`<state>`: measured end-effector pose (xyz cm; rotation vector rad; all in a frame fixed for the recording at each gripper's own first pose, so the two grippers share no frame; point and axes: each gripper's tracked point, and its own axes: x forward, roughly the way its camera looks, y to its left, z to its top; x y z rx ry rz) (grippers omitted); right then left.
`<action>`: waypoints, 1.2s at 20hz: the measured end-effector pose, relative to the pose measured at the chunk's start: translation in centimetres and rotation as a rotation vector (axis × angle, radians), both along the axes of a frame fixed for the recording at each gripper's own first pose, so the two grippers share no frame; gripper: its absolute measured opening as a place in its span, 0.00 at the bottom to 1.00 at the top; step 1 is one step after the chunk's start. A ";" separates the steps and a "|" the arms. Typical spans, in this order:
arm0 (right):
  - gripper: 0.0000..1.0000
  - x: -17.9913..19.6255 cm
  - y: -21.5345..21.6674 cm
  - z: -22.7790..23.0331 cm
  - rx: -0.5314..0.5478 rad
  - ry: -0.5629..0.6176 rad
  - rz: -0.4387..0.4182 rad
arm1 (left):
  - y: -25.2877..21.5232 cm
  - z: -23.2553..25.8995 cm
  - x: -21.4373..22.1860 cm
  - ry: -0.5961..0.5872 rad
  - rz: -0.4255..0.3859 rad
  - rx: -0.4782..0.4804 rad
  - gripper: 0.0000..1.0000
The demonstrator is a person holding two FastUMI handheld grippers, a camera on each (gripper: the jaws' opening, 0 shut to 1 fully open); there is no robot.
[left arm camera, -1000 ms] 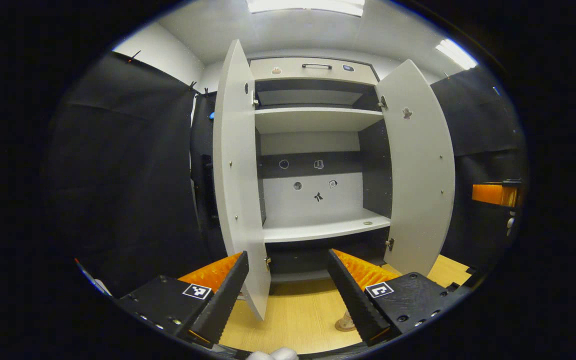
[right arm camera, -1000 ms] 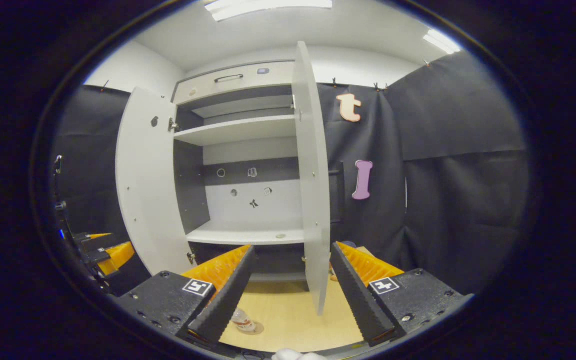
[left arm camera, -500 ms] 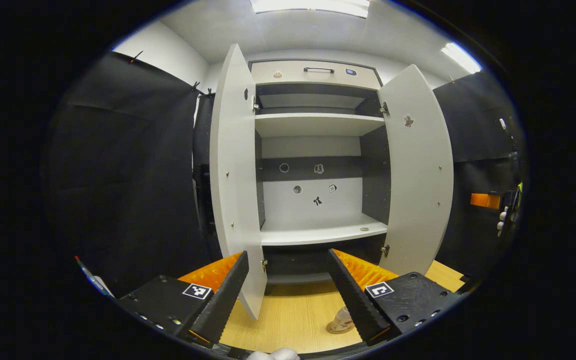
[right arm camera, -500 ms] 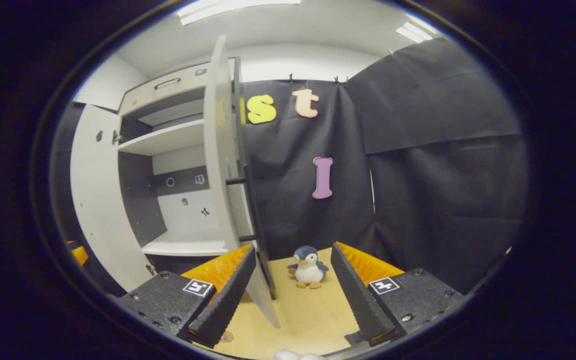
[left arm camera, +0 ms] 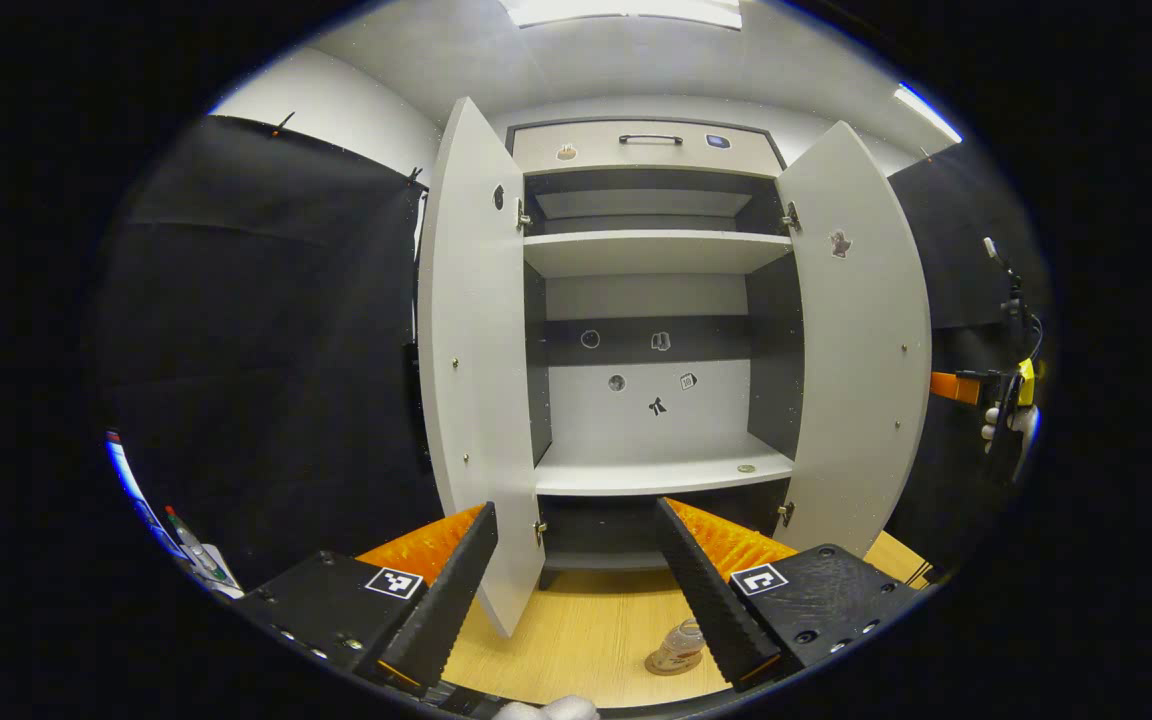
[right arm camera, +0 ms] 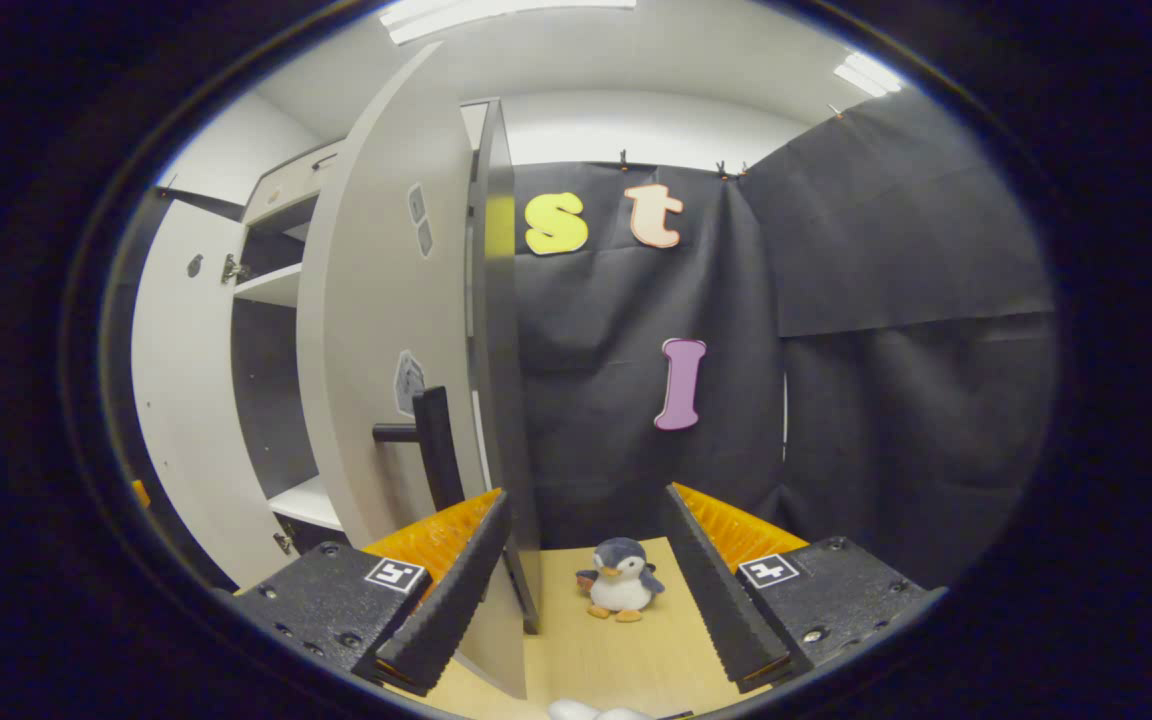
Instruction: Grasp the bottle in the cabinet with the left hand and place it on the coaster, then close the right door with the right hand and the left door with the left hand.
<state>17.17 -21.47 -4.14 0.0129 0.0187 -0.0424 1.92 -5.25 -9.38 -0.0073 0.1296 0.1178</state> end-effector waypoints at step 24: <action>0.98 1.1 13.3 -2.6 -0.016 0.083 0.324 | 2.1 -1.2 0.0 0.054 0.064 0.030 0.96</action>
